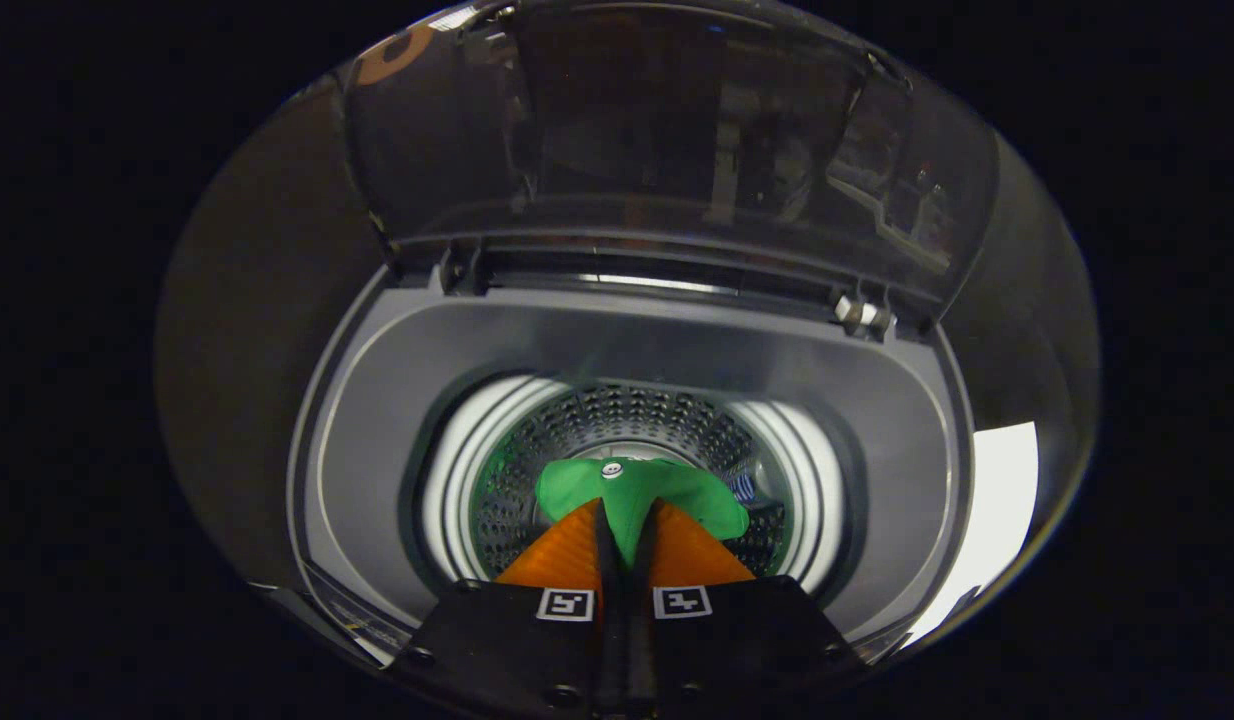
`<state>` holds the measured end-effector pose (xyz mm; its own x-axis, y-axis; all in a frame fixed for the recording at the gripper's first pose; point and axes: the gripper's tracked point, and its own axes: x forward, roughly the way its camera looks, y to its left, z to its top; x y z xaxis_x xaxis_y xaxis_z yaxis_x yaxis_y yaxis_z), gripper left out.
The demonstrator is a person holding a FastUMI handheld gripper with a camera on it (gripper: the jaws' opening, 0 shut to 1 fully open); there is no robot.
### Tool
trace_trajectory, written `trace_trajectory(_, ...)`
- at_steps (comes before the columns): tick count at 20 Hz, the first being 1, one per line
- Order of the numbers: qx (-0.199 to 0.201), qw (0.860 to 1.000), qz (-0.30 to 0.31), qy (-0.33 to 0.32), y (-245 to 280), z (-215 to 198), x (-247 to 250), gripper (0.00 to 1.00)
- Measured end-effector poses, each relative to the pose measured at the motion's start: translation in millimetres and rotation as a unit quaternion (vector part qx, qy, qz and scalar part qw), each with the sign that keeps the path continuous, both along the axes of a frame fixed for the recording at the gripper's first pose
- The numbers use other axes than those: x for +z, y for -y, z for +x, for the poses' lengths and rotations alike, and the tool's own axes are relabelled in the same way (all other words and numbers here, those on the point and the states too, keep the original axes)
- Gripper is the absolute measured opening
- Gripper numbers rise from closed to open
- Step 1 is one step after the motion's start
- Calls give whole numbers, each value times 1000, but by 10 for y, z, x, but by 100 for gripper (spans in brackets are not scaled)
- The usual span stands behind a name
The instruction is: Put the clothes into the washing machine and then close the washing machine lid.
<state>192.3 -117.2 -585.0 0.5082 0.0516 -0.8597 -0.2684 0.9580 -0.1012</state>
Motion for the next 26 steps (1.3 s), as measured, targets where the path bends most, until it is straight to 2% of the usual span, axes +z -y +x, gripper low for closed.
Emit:
trace_trajectory(4, -37, 999, -9, -30, 92, -25, -339, 8)
trace_trajectory(8, -51, 997, -14, -58, 141, -43, -414, 9)
trace_trajectory(11, -47, 997, -22, -59, 171, -80, -404, 21)
trace_trajectory(12, -47, 997, -20, -63, 158, -107, -401, 21)
trace_trajectory(14, -48, 997, -16, -56, 144, -161, -334, 28)
trace_trajectory(15, -47, 998, -18, -43, 155, -150, -266, 36)
trace_trajectory(17, -40, 999, -24, -25, 167, -142, -113, 42)
trace_trajectory(23, -48, 998, -31, 19, 262, -180, 387, 100)
trace_trajectory(26, -58, 997, -23, 37, 291, -245, 693, 100)
